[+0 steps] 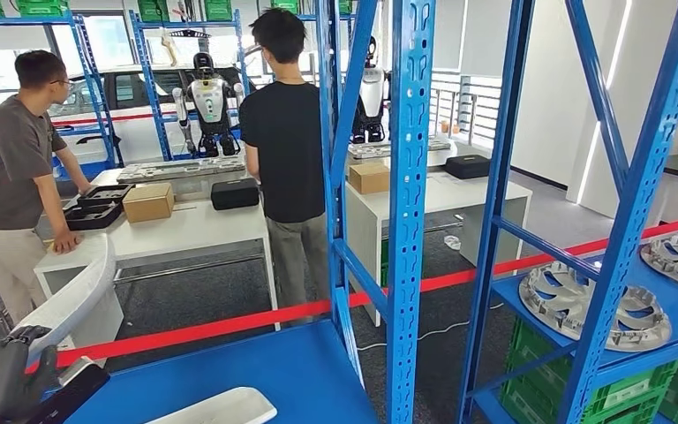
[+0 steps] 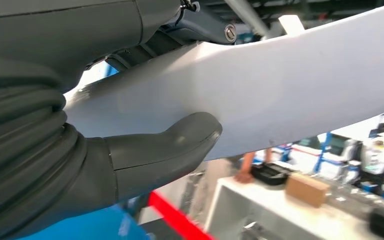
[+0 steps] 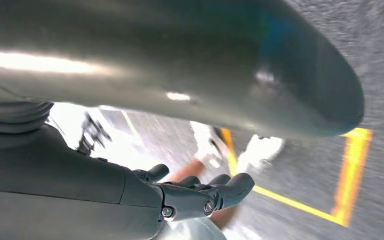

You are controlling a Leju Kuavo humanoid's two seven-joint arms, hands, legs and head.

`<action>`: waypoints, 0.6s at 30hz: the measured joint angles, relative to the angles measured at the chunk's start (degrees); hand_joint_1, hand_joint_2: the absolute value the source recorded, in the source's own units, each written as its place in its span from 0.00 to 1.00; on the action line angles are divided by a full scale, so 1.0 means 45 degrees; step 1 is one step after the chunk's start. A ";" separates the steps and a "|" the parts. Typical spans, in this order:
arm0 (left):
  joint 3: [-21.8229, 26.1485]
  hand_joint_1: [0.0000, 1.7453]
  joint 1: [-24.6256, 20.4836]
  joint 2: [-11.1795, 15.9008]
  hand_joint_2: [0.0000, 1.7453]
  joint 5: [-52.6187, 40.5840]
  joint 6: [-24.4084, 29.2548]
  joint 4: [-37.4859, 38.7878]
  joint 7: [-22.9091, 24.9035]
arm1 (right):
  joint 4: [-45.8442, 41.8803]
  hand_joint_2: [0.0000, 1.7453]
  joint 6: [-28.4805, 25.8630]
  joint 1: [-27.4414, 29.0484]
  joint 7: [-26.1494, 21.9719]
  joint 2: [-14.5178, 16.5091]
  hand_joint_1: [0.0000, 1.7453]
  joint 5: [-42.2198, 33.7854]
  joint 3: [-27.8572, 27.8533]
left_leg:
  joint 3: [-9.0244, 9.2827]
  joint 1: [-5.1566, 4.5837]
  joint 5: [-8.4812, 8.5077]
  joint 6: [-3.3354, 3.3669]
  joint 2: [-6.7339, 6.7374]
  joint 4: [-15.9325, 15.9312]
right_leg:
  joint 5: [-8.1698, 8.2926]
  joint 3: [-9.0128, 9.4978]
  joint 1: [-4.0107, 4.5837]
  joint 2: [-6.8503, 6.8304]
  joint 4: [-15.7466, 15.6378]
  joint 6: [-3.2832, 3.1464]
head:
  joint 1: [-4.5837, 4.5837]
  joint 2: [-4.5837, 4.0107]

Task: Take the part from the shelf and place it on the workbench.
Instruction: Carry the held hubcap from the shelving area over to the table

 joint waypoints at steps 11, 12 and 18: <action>-0.0198 0.90 0.0206 0.0214 1.00 0.0171 0.0321 0.0202 0.0565 | -0.0032 0.00 -0.0235 -0.0120 0.0547 -0.0969 0.00 -0.2875 -0.2785 | 0.1938 -0.0117 0.1623 0.0703 0.0049 -0.3738 | -0.0176 -0.0302 0.0129 -0.0069 0.0375 0.0438 | 0.0044 0.0000; -0.0222 0.90 0.0228 0.0183 1.00 0.0178 0.0369 0.0209 0.0573 | -0.0036 0.00 -0.0267 -0.0136 0.0544 -0.1086 0.00 -0.3022 -0.2998 | 0.1903 -0.0096 0.1683 0.0774 0.0075 -0.3772 | -0.0571 -0.0562 0.0124 -0.0068 0.0976 0.0478 | 0.0063 0.0000; -0.0234 0.90 0.0525 -0.0026 1.00 0.0236 0.0429 0.0268 0.0640 | -0.0117 0.00 -0.0250 -0.0221 0.0394 -0.1730 0.00 -0.3956 -0.4206 | 0.1494 -0.0087 0.1863 0.0813 0.0113 -0.3571 | -0.1039 -0.0763 0.0090 -0.0075 0.2254 0.0643 | 0.0115 0.0000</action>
